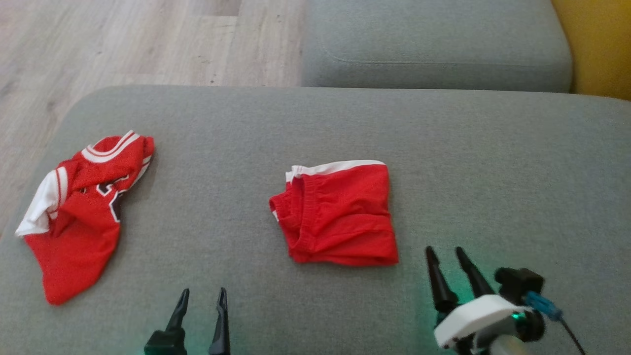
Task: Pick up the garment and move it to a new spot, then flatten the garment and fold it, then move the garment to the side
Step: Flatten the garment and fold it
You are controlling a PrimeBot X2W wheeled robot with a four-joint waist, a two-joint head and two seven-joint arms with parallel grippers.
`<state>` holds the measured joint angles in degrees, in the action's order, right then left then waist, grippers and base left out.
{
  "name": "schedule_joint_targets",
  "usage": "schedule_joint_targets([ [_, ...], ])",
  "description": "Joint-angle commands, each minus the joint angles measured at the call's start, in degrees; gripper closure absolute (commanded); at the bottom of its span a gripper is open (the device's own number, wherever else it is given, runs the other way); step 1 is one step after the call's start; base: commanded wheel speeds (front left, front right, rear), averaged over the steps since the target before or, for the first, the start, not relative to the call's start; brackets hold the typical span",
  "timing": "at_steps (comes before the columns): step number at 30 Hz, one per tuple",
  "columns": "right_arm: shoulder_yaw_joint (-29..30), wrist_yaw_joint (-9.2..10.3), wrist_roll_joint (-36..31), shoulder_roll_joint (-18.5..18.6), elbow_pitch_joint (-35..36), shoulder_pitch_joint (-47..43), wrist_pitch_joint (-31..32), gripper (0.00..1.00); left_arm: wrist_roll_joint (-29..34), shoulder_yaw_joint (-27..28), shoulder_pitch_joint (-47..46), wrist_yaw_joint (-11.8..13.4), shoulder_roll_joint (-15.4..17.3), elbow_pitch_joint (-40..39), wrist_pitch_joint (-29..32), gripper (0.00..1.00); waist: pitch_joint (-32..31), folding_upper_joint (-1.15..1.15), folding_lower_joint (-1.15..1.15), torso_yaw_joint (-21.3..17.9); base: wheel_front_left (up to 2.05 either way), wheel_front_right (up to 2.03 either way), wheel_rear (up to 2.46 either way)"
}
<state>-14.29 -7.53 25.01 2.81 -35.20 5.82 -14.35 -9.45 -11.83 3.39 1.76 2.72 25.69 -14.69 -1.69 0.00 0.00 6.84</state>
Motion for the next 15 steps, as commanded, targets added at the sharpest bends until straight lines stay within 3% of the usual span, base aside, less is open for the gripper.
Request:
schedule_joint_targets([
  [1, -2.3, 0.04, 0.9, 0.1, 1.0, 3.5, -0.6, 0.0, 0.4, 1.1, -2.7, 0.0, 0.2, -1.5, -0.3, 0.0, 0.2, 0.0, 0.0, 0.7, 0.0, 0.0, 0.0],
  [11, -9.8, 0.04, 7.6, 0.1, -7.9, 10.3, -0.6, 0.01, -0.1, -0.4, -3.0, -1.0, 0.2, 0.4, -0.3, 0.0, 1.2, 0.0, 0.0, 5.9, 0.0, 0.0, 0.0],
  [12, -10.2, 0.04, 8.4, 0.1, -8.8, 10.7, -0.6, 0.13, -0.1, -0.4, -3.0, -1.0, 0.2, 0.5, -0.3, 0.0, 1.2, 0.0, 0.0, 6.3, 0.0, 0.0, 0.0],
  [14, -11.6, 0.04, 9.7, 0.1, -10.6, 11.3, -0.6, 0.55, -0.1, -0.4, -3.1, -1.1, 0.2, 0.4, -0.3, 0.0, 1.8, 0.0, 0.0, 6.9, 0.0, 0.0, 0.0],
  [15, -12.3, 0.04, 10.3, 0.1, -11.2, 11.5, -0.6, 0.69, -0.1, -0.3, -3.1, -1.1, 0.2, 0.4, -0.3, 0.0, 2.0, 0.0, 0.0, 7.0, 0.0, 0.0, 0.0],
])
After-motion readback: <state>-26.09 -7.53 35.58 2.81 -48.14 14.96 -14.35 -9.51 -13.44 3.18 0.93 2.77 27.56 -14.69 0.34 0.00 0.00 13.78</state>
